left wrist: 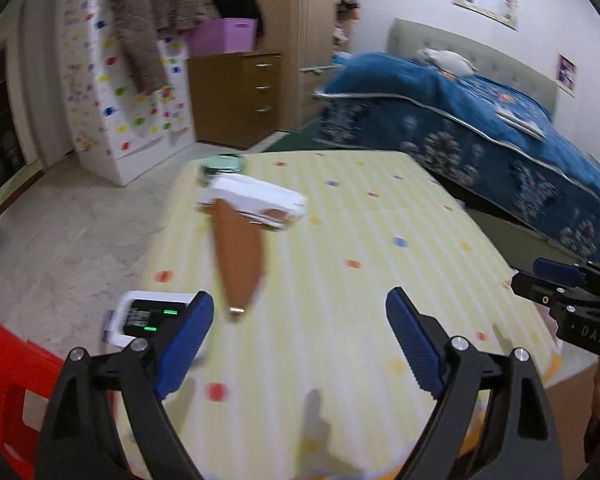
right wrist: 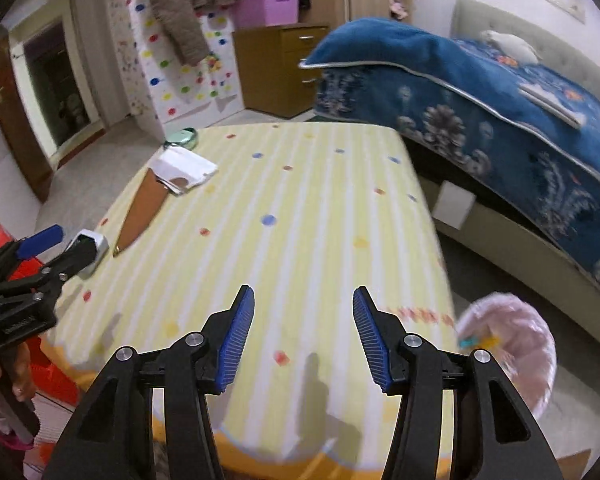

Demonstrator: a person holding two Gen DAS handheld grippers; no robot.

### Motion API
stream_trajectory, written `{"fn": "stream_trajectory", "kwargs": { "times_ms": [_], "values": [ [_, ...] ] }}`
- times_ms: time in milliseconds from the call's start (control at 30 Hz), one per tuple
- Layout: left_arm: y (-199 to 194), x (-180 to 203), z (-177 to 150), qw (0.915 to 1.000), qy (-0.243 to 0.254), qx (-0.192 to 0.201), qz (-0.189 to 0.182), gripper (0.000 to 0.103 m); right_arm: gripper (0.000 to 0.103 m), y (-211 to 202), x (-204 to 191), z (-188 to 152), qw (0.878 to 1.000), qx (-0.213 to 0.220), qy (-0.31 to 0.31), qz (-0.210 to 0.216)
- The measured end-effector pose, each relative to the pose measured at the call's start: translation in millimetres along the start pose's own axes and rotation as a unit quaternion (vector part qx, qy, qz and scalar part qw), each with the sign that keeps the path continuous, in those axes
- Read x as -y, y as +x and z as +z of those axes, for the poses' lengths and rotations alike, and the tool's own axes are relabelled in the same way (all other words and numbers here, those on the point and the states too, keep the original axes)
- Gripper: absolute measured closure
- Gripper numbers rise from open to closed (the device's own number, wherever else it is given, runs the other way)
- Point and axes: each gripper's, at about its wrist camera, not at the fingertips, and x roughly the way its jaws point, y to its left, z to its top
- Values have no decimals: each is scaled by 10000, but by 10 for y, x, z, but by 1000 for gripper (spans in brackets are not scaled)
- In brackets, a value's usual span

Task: Collect trash
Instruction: 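Move both open tools back over the table toward the white plastic bag, then grasp the white plastic bag with the right tool and lift it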

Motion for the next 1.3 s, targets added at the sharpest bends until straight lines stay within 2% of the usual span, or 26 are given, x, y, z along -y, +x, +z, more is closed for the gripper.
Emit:
{"fn": "stream_trajectory", "kwargs": {
  "times_ms": [233, 533, 667, 800, 967, 1033, 1100, 1133, 1167, 1200, 1300],
  "values": [
    [148, -683, 211, 9986, -384, 12, 376, 17, 51, 395, -462, 430, 9983, 46, -490, 303],
    [538, -1172, 497, 9965, -452, -61, 697, 17, 52, 1157, -1038, 1036, 9921, 28, -1023, 729],
    [741, -1310, 579, 9960, -448, -193, 750, 17, 52, 1486, -1179, 1213, 9906, -90, -1124, 771],
    [913, -1417, 646, 9951, -500, -297, 804, 17, 60, 1778, -1284, 1337, 9880, -313, -1308, 765],
    [994, -1428, 693, 9952, -539, -327, 752, 17, 59, 1966, -1363, 1455, 9839, -362, -1505, 889],
    [990, -1394, 679, 9954, -520, -334, 738, 17, 59, 2069, -1391, 1442, 9794, -649, -1633, 991],
    [987, -1368, 665, 9954, -500, -356, 732, 17, 67, 2047, -1385, 1402, 9774, -658, -1720, 1038],
    [974, -1345, 652, 9955, -492, -362, 718, 17, 73, 2008, -1371, 1375, 9765, -676, -1748, 1060],
    [955, -1314, 634, 9958, -472, -369, 697, 17, 85, 1979, -1368, 1351, 9760, -689, -1776, 1055],
    [932, -1278, 615, 9960, -446, -372, 679, 17, 90, 1932, -1358, 1312, 9760, -679, -1822, 977],
    [873, -1167, 557, 9970, -403, -379, 544, 17, 93, 1788, -1269, 1165, 9789, -618, -1826, 675]
  ]
}}
